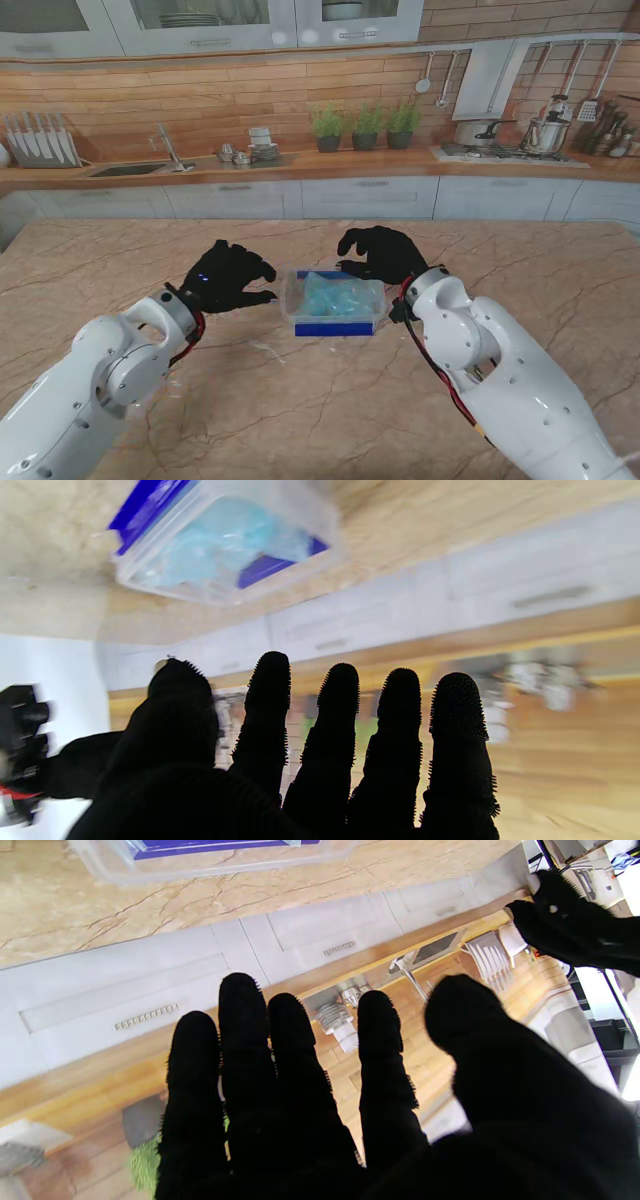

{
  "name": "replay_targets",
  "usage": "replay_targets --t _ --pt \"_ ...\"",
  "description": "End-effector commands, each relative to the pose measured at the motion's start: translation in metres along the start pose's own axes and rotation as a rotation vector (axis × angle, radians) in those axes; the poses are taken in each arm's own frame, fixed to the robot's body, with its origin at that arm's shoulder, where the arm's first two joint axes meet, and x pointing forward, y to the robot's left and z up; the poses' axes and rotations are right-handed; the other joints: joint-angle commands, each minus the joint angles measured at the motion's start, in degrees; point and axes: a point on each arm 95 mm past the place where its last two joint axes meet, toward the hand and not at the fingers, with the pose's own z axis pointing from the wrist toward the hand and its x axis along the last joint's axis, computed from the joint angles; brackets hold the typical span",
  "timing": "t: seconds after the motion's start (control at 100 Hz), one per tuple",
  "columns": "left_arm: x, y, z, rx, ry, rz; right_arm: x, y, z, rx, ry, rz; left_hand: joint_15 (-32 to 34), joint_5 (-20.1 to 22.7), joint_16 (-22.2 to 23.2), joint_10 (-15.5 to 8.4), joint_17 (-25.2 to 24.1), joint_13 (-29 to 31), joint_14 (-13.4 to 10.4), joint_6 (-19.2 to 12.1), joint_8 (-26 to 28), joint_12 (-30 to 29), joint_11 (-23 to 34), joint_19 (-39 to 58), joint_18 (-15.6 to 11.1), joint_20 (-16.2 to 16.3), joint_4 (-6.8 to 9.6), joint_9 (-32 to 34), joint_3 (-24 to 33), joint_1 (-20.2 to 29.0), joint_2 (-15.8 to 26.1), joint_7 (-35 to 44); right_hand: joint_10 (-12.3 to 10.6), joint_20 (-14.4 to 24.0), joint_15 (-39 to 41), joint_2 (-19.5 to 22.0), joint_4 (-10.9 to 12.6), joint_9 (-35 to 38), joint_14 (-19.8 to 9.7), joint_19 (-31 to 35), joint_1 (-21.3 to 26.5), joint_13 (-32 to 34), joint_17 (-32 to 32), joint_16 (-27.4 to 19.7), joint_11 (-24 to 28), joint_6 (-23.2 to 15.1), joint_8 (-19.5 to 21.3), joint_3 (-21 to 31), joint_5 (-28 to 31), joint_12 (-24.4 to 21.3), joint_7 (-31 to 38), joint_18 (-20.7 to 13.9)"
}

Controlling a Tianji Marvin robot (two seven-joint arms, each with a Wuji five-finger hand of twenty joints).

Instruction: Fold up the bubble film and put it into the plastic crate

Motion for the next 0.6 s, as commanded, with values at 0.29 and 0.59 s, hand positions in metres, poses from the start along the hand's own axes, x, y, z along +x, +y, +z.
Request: replay_targets --t 0.29,0.59 --pt "-0.048 0.021 -0.084 -0.196 -0.297 0.013 0.008 -0.033 -0.098 -0.004 -0.024 0.084 7.22 -2.02 3.55 4.86 5.16 4.89 4.6 8.55 -1.66 1.4 -0.41 8.43 4.17 4.43 2.28 1.44 -3.84 -10.08 5.61 -6.98 1.84 4.34 2.93 7.9 4.63 0.93 1.92 1.46 -3.09 -0.69 -0.9 3.17 0.59 1.69 8.79 -10.06 3.16 1.82 -8.5 -0.1" --pt "-0.063 0.043 -0.122 -0.292 -0.61 -0.008 0.013 -0.046 -0.137 -0.049 -0.057 0.196 11.01 -0.56 4.21 7.67 7.03 6.76 6.62 11.84 0.74 2.36 1.37 13.85 4.72 7.62 2.66 3.93 -3.47 -13.35 5.25 -5.91 2.42 5.9 4.19 10.69 5.0 1.64 2.62 2.5 -3.95 -0.58 -1.35 4.26 0.61 2.39 11.29 -12.18 4.31 2.41 -11.4 0.24"
